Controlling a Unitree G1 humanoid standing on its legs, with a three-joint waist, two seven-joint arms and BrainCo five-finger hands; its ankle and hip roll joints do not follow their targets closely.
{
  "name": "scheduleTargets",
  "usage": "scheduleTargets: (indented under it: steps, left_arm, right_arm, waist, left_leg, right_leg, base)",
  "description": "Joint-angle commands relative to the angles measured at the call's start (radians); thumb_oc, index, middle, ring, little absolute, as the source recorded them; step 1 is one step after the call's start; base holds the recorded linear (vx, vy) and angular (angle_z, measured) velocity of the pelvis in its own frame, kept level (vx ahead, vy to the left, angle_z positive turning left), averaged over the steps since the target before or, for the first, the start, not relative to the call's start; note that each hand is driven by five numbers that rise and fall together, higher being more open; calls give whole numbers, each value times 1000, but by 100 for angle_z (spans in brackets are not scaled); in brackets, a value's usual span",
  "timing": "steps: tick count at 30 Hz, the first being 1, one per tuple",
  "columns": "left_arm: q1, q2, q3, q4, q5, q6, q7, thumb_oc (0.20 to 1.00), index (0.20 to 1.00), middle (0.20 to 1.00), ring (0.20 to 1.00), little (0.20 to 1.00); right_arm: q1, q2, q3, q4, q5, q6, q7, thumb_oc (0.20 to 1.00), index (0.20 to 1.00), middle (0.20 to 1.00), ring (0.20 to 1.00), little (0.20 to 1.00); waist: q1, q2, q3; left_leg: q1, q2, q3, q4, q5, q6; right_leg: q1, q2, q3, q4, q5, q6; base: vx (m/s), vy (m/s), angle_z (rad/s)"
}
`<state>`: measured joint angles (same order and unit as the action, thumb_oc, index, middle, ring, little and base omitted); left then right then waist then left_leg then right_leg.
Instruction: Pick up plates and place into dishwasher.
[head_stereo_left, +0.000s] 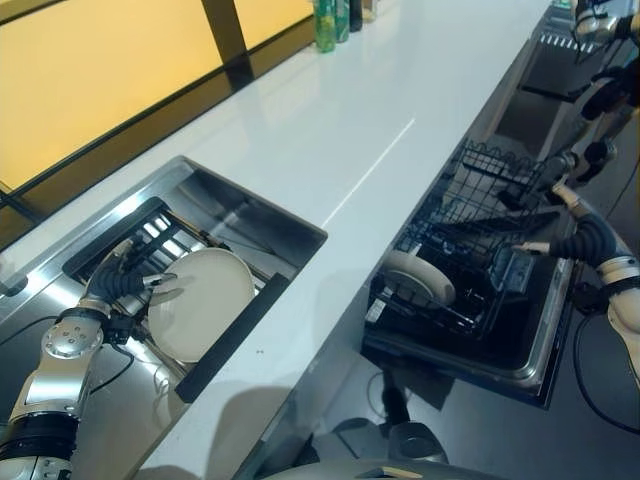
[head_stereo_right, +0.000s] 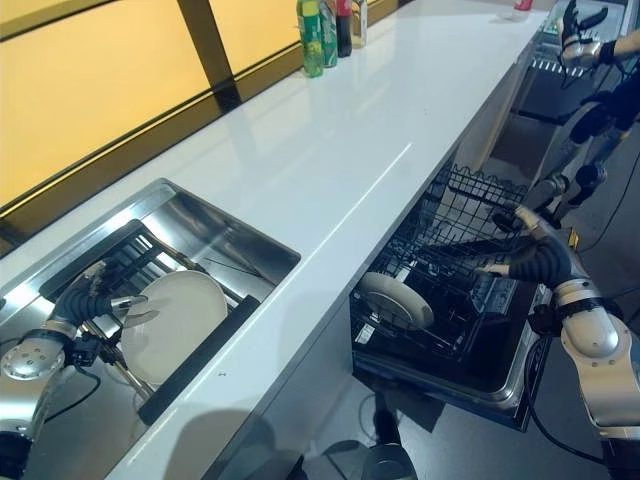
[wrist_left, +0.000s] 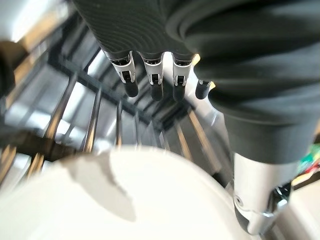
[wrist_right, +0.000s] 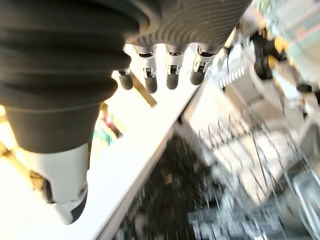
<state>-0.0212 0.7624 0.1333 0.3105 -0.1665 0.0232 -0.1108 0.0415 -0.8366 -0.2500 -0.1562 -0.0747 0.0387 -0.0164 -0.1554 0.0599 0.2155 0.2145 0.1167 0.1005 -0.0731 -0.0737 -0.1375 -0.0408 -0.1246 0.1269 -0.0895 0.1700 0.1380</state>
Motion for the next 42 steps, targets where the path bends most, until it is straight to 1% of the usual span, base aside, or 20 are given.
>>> scheduleTargets:
  steps: [1,2,3,5,7,9,11,13,14,15,17,21,25,26,28,29,30,31,34,42]
  left_arm:
    - [-55,85,-9,33,-14,7,-86,1000,1000,1000,1000,1000]
    - [-55,92,-11,31,-28,9,-111,1000,1000,1000,1000,1000]
    - [-54,98,-15,31,-43,12,-137,1000,1000,1000,1000,1000]
    - [-63,106,-28,34,-73,31,-196,1000,1000,1000,1000,1000]
    - [-75,114,-52,44,-72,56,-259,1000,1000,1000,1000,1000]
    - [-80,127,-78,53,-72,79,-296,1000,1000,1000,1000,1000]
    - [-92,142,-101,75,-36,103,-342,1000,1000,1000,1000,1000]
    - [-103,169,-124,93,-4,120,-368,1000,1000,1000,1000,1000]
    - [-107,189,-134,101,25,142,-390,1000,1000,1000,1000,1000]
    - [-111,206,-140,113,48,150,-402,1000,1000,1000,1000,1000]
    - [-127,235,-160,161,92,145,-424,1000,1000,1000,1000,1000]
    - [-160,255,-177,214,84,144,-518,1000,1000,1000,1000,1000]
    - [-192,260,-187,220,3,140,-589,1000,1000,1000,1000,1000]
    - [-195,259,-183,206,-40,139,-628,1000,1000,1000,1000,1000]
    - [-193,261,-175,175,-78,147,-665,1000,1000,1000,1000,1000]
    - [-190,264,-172,160,-96,150,-676,636,636,636,636,636]
    - [-186,268,-168,143,-123,144,-698,200,200,200,200,200]
    - [-184,268,-166,134,-135,138,-708,200,200,200,200,200]
    - [-175,276,-159,87,-177,123,-724,200,200,200,200,200]
    - [-145,288,-117,2,-255,105,-749,200,200,200,200,200]
  right_arm:
    - [-48,-22,-85,-76,50,-120,-133,1000,1000,1000,1000,1000]
    - [-46,-21,-88,-79,56,-129,-140,1000,1000,1000,1000,1000]
    - [-43,-21,-90,-80,60,-136,-141,1000,1000,1000,1000,1000]
    - [-40,-22,-87,-79,57,-145,-144,1000,1000,1000,1000,1000]
    - [-45,-31,-78,-74,59,-149,-151,1000,1000,1000,1000,1000]
    - [-55,-47,-72,-67,77,-150,-152,1000,1000,1000,1000,1000]
    - [-65,-63,-62,-58,82,-147,-160,1000,1000,1000,1000,1000]
    - [-73,-78,-54,-52,87,-145,-161,1000,1000,1000,1000,1000]
    - [-75,-88,-51,-54,95,-142,-163,1000,1000,1000,1000,1000]
    - [-76,-97,-49,-57,107,-139,-164,1000,1000,1000,1000,1000]
    - [-79,-112,-42,-55,118,-135,-164,1000,1000,1000,1000,1000]
    - [-78,-131,-37,-60,134,-128,-156,1000,1000,1000,1000,1000]
    - [-87,-143,-29,-54,142,-126,-147,1000,1000,1000,1000,1000]
    - [-87,-142,-27,-53,142,-129,-144,1000,1000,1000,1000,1000]
    - [-87,-133,-23,-49,134,-131,-143,1000,1000,1000,1000,1000]
    - [-85,-130,-21,-49,133,-134,-143,1000,1000,1000,1000,1000]
    - [-80,-130,-19,-53,137,-134,-145,1000,1000,1000,1000,1000]
    - [-80,-128,-16,-55,137,-134,-145,1000,1000,1000,1000,1000]
    - [-76,-124,-13,-54,140,-144,-141,1000,1000,1000,1000,1000]
    - [-73,-121,-9,-59,149,-129,-154,1000,1000,1000,1000,1000]
  waist:
    - [-21,-16,-14]
    - [-21,-16,-12]
    - [-21,-13,-16]
    - [-21,-10,-19]
    - [-19,-7,-21]
    - [-18,-5,-20]
    - [-17,-2,-18]
    - [-17,1,-16]
    - [-17,3,-16]
    - [-17,3,-15]
    - [-19,4,-15]
    - [-21,3,-19]
    - [-22,4,-21]
    - [-21,5,-22]
    - [-15,6,-23]
    - [-13,6,-26]
    - [-10,6,-29]
    - [-9,5,-28]
    - [0,5,-39]
    - [32,3,-61]
  left_leg:
    - [-131,11,-34,74,58,48]
    - [-137,10,-33,77,68,48]
    - [-129,9,-34,74,55,49]
    - [-128,6,-36,75,54,50]
    - [-129,6,-38,81,52,49]
    - [-131,5,-41,86,51,49]
    - [-133,5,-43,90,50,49]
    - [-135,4,-45,93,52,48]
    - [-135,4,-46,93,52,48]
    - [-136,3,-48,94,52,49]
    - [-138,1,-51,93,53,50]
    - [-138,1,-53,89,55,50]
    - [-140,-1,-56,92,53,49]
    - [-139,-1,-56,92,53,49]
    - [-138,-2,-59,91,52,49]
    - [-139,-3,-59,91,53,49]
    - [-138,-3,-60,88,53,49]
    - [-144,-3,-60,90,64,48]
    - [-142,-3,-62,85,66,46]
    - [-138,-1,-83,62,76,42]
  right_leg:
    - [38,-49,-6,130,-146,38]
    - [33,-49,-6,132,-136,37]
    - [41,-50,-10,131,-148,38]
    - [42,-51,-12,134,-151,38]
    - [44,-52,-17,136,-153,37]
    - [44,-53,-19,139,-154,36]
    - [44,-54,-22,141,-155,35]
    - [43,-53,-23,142,-154,33]
    - [43,-53,-24,142,-154,34]
    - [43,-53,-25,142,-155,33]
    - [44,-52,-27,140,-154,33]
    - [45,-51,-34,137,-154,31]
    - [46,-51,-36,138,-157,29]
    - [46,-51,-37,138,-158,28]
    - [50,-50,-42,137,-159,27]
    - [50,-50,-44,136,-157,27]
    - [52,-50,-48,134,-158,26]
    - [48,-48,-49,134,-148,25]
    - [54,-47,-57,130,-149,23]
    - [74,-40,-88,113,-153,17]
  base:
    - [6,31,-8]
    - [53,33,-3]
    - [59,34,-1]
    - [91,41,-1]
    - [67,35,1]
    - [48,34,1]
    - [30,35,1]
    - [10,16,1]
    - [0,0,0]
    - [0,0,0]
    - [0,0,0]
    - [0,0,0]
    - [0,0,0]
    - [0,0,0]
    - [-5,-9,4]
    - [-11,-15,4]
    - [-53,-21,4]
    - [-49,-24,3]
    - [-19,-17,3]
    - [-8,-21,6]
